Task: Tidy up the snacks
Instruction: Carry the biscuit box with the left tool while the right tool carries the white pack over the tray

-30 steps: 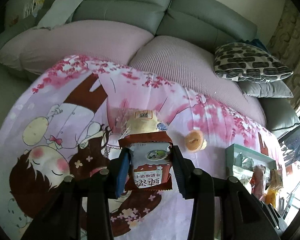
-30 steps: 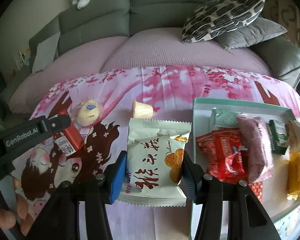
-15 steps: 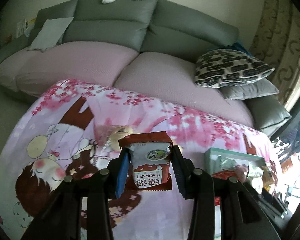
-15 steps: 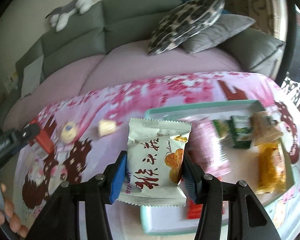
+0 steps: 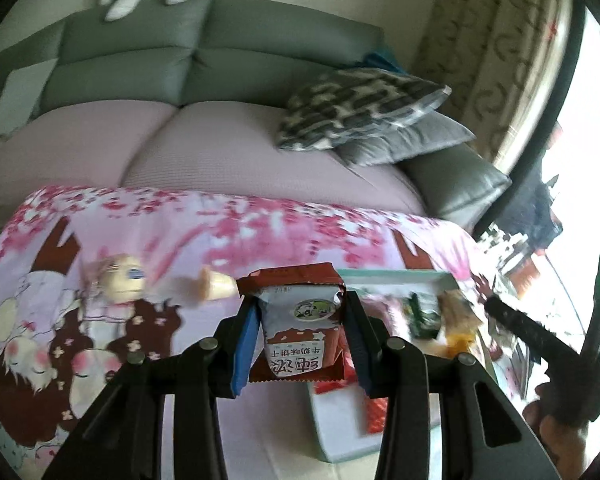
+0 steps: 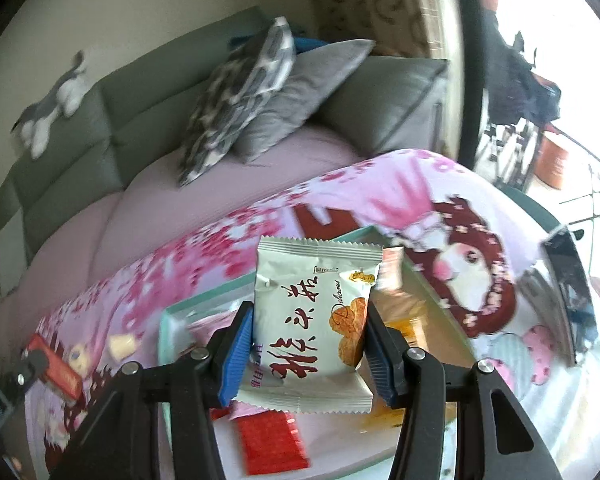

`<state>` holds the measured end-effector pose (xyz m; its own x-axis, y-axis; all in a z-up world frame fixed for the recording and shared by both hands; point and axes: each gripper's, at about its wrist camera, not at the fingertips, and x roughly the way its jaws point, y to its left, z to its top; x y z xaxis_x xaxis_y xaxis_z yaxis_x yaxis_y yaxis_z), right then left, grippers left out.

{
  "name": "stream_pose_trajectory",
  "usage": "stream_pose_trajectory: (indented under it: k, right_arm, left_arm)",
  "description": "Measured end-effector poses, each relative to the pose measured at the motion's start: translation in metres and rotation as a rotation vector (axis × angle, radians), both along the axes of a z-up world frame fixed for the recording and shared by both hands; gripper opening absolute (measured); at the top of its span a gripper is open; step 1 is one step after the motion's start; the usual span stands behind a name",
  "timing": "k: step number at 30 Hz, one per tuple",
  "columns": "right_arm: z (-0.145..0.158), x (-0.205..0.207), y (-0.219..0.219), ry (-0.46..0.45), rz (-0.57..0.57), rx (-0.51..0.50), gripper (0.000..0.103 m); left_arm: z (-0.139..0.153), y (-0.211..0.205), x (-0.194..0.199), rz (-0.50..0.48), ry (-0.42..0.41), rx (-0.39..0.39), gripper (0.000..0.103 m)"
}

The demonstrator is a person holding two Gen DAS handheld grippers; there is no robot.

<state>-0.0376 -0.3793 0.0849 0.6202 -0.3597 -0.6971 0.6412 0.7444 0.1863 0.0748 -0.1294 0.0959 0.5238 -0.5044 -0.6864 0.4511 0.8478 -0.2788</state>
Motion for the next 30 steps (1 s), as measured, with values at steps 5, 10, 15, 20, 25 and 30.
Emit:
stream_pose_trajectory:
  k: [5,10,15,20,25,30]
  right_arm:
    - [0.004,-0.013,-0.017,-0.015,-0.048,0.005,0.055]
    - [0.001,-0.014,-0.018,-0.011,-0.04,0.021,0.055]
    - [-0.003,-0.006,-0.011,0.003,0.008,0.027,0.055]
    - [-0.016,0.004,-0.005,0.059,0.043,0.037,0.055]
    - [-0.038,0.015,-0.004,0.148,0.07,0.046,0.055]
    - [-0.054,0.021,-0.003,0.203,0.088,0.061,0.055]
  left_arm:
    - [-0.004,-0.028,-0.013,-0.081,0.006,0.03,0.043]
    - [-0.009,-0.04,-0.019,-0.122,0.02,0.044,0.043]
    - [-0.022,-0.048,-0.022,-0.143,0.064,0.069,0.043]
    - [-0.04,-0.057,-0.026,-0.181,0.127,0.097,0.043]
    - [-0.061,-0.07,-0.028,-0.22,0.199,0.126,0.043]
    - [-0.079,-0.084,-0.032,-0.258,0.244,0.165,0.043]
